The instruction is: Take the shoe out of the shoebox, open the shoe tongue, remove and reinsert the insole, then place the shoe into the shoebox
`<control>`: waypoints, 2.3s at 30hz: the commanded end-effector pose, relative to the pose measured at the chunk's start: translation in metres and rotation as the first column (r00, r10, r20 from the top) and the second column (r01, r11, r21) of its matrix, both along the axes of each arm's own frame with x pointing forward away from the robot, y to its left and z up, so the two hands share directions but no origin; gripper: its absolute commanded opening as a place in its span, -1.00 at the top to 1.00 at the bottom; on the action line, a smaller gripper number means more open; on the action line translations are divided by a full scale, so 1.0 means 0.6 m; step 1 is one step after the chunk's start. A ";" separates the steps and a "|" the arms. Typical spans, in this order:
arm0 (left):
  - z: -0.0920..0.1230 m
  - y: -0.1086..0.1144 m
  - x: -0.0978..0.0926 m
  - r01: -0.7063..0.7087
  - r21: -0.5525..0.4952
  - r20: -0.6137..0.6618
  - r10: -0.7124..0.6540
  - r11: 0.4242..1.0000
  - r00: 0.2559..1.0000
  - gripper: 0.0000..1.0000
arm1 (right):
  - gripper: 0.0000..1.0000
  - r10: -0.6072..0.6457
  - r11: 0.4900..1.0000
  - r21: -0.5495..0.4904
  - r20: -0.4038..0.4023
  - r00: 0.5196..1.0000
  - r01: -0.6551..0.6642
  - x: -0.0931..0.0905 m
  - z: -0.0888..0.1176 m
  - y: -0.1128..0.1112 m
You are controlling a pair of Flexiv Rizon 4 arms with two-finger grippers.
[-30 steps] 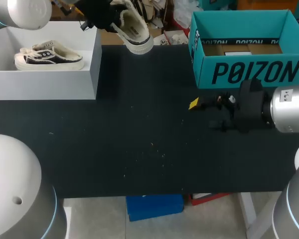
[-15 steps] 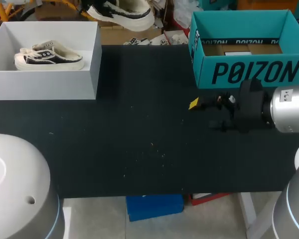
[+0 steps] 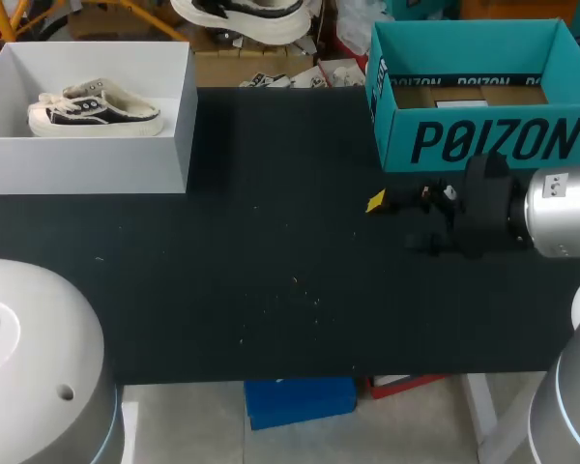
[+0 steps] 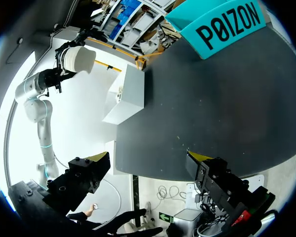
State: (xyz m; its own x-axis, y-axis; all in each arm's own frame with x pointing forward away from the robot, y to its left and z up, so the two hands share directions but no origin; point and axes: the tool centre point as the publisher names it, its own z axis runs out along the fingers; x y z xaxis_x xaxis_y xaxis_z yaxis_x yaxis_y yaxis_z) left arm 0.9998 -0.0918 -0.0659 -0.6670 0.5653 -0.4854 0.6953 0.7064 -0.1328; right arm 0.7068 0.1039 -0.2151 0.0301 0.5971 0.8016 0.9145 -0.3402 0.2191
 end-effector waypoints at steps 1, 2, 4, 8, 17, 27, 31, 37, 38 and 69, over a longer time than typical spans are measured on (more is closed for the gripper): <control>-0.002 -0.054 0.033 0.022 0.026 -0.033 -0.021 0.999 0.999 1.00 | -1.00 0.000 1.000 -0.001 -0.001 1.000 0.000 0.000 0.000 0.000; -0.002 -0.065 0.035 0.029 0.024 -0.037 -0.028 0.999 0.999 1.00 | -1.00 0.000 1.000 -0.001 -0.001 1.000 0.000 0.000 0.000 0.000; -0.005 -0.081 0.035 0.033 0.022 -0.034 -0.032 0.999 0.999 1.00 | -1.00 0.000 1.000 -0.001 -0.001 1.000 0.000 0.000 0.000 0.000; -0.024 -0.097 0.023 0.059 0.026 -0.034 -0.058 0.998 0.998 1.00 | -1.00 0.000 1.000 -0.001 -0.001 1.000 0.000 0.000 0.000 0.000; -0.057 -0.085 -0.015 0.336 0.037 0.028 -0.337 0.941 0.941 1.00 | -1.00 0.000 1.000 -0.001 -0.001 1.000 0.000 0.000 0.000 0.000; -0.153 -0.067 -0.042 0.508 0.081 0.083 -0.514 0.857 0.854 1.00 | -1.00 0.000 1.000 -0.001 -0.001 1.000 0.000 0.000 0.000 0.000; -0.196 -0.072 -0.057 0.563 0.088 0.103 -0.569 0.822 0.816 1.00 | -1.00 0.000 1.000 -0.001 -0.001 1.000 0.000 0.000 0.000 0.000; -0.278 -0.069 -0.083 0.599 0.094 0.092 -0.606 0.795 0.790 1.00 | -1.00 0.000 1.000 -0.001 -0.001 1.000 0.000 0.000 0.000 0.000; -0.294 -0.067 -0.086 0.603 0.094 0.090 -0.610 0.792 0.787 1.00 | -1.00 0.000 1.000 -0.001 -0.001 1.000 0.000 0.000 0.000 0.000; -0.564 -0.072 -0.114 0.645 0.148 0.063 -0.658 0.750 0.751 0.63 | -1.00 0.000 1.000 -0.001 -0.001 1.000 0.000 0.000 0.000 0.000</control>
State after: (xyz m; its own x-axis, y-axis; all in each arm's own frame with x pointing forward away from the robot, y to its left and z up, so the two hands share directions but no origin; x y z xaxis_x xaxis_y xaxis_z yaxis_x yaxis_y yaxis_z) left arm 0.9282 -0.1327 -0.4012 -0.0691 0.8972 -0.4362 0.9962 0.0855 0.0179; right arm 0.7069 0.1038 -0.2151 0.0301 0.5971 0.8016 0.9145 -0.3402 0.2191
